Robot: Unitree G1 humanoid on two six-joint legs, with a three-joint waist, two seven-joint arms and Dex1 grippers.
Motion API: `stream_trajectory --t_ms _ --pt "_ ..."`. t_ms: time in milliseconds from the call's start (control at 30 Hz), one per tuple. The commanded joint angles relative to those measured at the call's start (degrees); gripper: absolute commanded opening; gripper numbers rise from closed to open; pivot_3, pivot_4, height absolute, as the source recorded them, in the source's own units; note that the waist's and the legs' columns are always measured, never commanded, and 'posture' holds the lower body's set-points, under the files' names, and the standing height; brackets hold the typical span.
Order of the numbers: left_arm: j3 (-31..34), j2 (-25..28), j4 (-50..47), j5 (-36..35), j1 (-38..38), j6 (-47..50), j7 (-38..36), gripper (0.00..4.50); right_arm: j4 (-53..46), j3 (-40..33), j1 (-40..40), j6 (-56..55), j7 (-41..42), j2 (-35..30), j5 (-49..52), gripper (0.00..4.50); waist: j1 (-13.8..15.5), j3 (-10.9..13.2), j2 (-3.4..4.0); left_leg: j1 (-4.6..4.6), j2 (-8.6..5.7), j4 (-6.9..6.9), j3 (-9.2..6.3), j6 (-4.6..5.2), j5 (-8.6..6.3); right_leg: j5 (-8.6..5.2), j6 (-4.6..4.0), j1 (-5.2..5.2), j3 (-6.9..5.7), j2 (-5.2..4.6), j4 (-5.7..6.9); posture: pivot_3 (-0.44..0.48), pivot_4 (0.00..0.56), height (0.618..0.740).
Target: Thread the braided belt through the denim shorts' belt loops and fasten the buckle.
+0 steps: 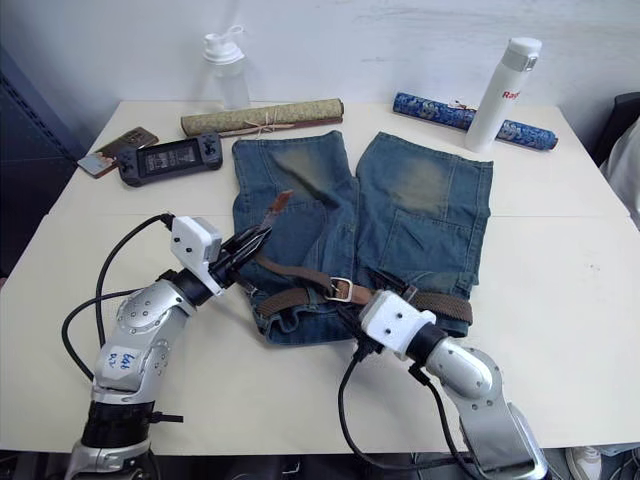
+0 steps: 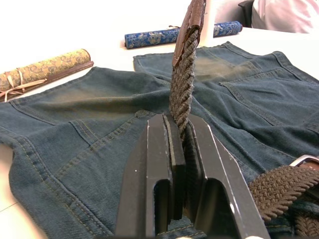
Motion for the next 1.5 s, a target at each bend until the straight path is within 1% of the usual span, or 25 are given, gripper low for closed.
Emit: stream_trajectory --t_ms 33,67,100,133,200,267,367,567,833,933,1033,1133,1167,1300,1400,1500 --pt "1.48 0.63 -2.35 -1.15 0.43 -0.04 0.26 0.0 -0.2 -0.07 -1.99 3.37 -2.71 1.29 -0.27 3.19 0.05 0.0 0.0 0.0 0.0 0.0 0.0 0.0 0.0 0.0 0.0 0.0 0.0 0.0 0.0 0.0 0.15 0.717" --pt "1.52 0.63 -2.39 -1.26 0.43 0.09 0.33 0.0 0.23 0.73 -2.5 4.08 -3.12 1.37 -0.97 2.78 0.06 0.0 0.0 -0.01 -0.02 0.01 0.0 0.0 0.0 0.0 0.0 0.0 0.0 0.0 0.0 0.0 0.15 0.717" --pt "1.59 0.6 -2.5 -1.43 0.45 0.26 0.37 0.0 0.92 1.71 -3.06 4.92 -3.64 1.72 -1.59 2.22 0.05 0.0 0.0 -0.01 -0.03 0.01 0.01 0.0 0.0 0.0 0.0 0.0 0.0 0.0 0.0 0.0 0.15 0.717" --pt "1.6 0.59 -2.56 -1.54 0.43 0.37 0.4 0.0 1.67 2.58 -3.61 5.66 -4.2 1.99 -2.3 1.81 0.05 0.0 0.0 -0.01 -0.03 0.01 0.01 0.0 0.0 0.0 0.0 0.0 0.0 0.0 0.0 0.0 0.15 0.717" --pt "1.56 0.63 -2.59 -1.57 0.32 0.37 0.43 0.0 2.69 3.78 -4.37 6.91 -5.03 2.75 -2.73 0.74 0.04 0.0 0.0 -0.01 -0.03 0.01 0.01 0.0 0.0 0.0 0.0 -0.01 0.0 -0.01 0.0 0.0 0.15 0.717" --pt "1.56 0.64 -2.4 -1.59 -0.06 0.41 0.53 0.0 3.15 5.16 -4.48 7.72 -5.34 2.6 -3.76 0.08 0.04 0.0 0.0 -0.01 -0.03 0.01 0.01 0.0 0.0 0.0 0.0 -0.01 0.0 0.0 0.01 0.0 0.15 0.717" --pt "1.52 0.69 -2.29 -1.47 -0.6 0.33 0.65 0.0 4.09 7.88 -4.19 7.89 -5.49 2.16 -5.57 0.08 0.04 0.0 0.0 -0.02 -0.03 0.01 0.02 0.0 0.0 0.0 0.0 -0.01 0.0 0.01 0.01 0.0 0.15 0.717" --pt "1.24 0.65 -2.22 -1.2 -0.79 0.14 0.73 0.0 6.4 10.69 -5.08 9.05 -6.25 2.26 -7.87 0.08 -0.02 0.0 0.0 -0.02 -0.03 0.01 0.02 0.0 0.0 0.0 0.0 -0.01 0.0 0.02 0.01 0.0 0.15 0.717" --pt "0.75 0.19 -1.93 -0.85 -1.58 -0.08 1.45 0.0 10.06 16.31 -8.73 10.58 -3.63 0.79 -11.82 0.08 -0.75 -0.01 -0.01 -0.01 -0.02 0.0 0.01 0.0 0.0 0.0 0.0 -0.01 0.0 0.0 0.01 0.0 0.15 0.717" --pt "0.47 -0.18 -1.66 -1.05 -3.13 0.17 1.8 0.0 11.24 19.69 -10.33 9.86 -0.04 -3.21 -15.24 0.08 -1.16 -0.01 -0.01 0.0 -0.02 0.0 0.01 -0.01 0.01 0.0 0.0 -0.01 -0.01 0.01 0.01 0.0 0.15 0.717" --pt "-0.38 -0.18 -0.57 -1.58 -6.81 0.55 0.81 0.0 12.7 23.02 -11.54 9.69 4.0 -7.48 -18.73 0.08 -1.13 -0.09 -0.11 0.03 -0.02 0.01 0.01 -0.01 0.01 0.0 0.0 0.02 -0.03 0.01 0.01 0.0 0.15 0.717" --pt "-2.21 0.01 1.27 -2.09 -11.05 0.15 -2.05 0.0 14.18 25.86 -12.91 10.49 6.92 -8.32 -20.48 0.08 -1.07 -0.2 -0.27 0.06 -0.03 0.03 0.01 -0.01 0.01 0.0 0.0 0.06 -0.04 0.02 0.01 0.0 0.15 0.717" --pt "-2.51 -0.07 1.74 -2.32 -11.92 -0.08 -2.79 0.0 14.65 26.14 -13.24 10.46 7.24 -8.02 -20.72 0.08 -1.08 -0.29 -0.34 0.06 -0.03 0.04 0.0 -0.01 0.01 0.0 0.0 0.08 -0.04 0.02 0.0 0.0 0.15 0.717" --pt "-5.3 0.31 3.33 -5.56 -17.44 0.35 -10.61 0.0 16.41 25.59 -16.13 17.37 9.71 -4.91 -20.74 0.08 -1.42 -0.44 -0.46 0.15 0.01 0.03 0.01 -0.08 0.05 0.0 0.0 0.16 -0.05 0.04 0.0 0.0 0.15 0.717" --pt "-5.3 0.4 5.08 -5.09 -18.41 -0.03 -11.49 0.0 16.28 24.1 -17.28 19.71 8.91 -3.56 -20.87 0.08 -1.81 -0.5 -0.39 0.24 0.07 0.01 0.02 -0.16 0.1 -0.01 -0.03 0.19 -0.03 0.05 0.01 0.0 0.15 0.717" --pt "-4.4 0.49 5.92 -4.57 -16.91 -0.7 -10.98 0.0 13.14 23.09 -16.34 21.03 10.22 -4.55 -19.89 0.08 -1.85 -0.5 -0.39 0.28 0.12 -0.01 0.0 -0.22 0.14 -0.04 -0.08 0.19 -0.04 0.04 0.08 0.0 0.15 0.717"
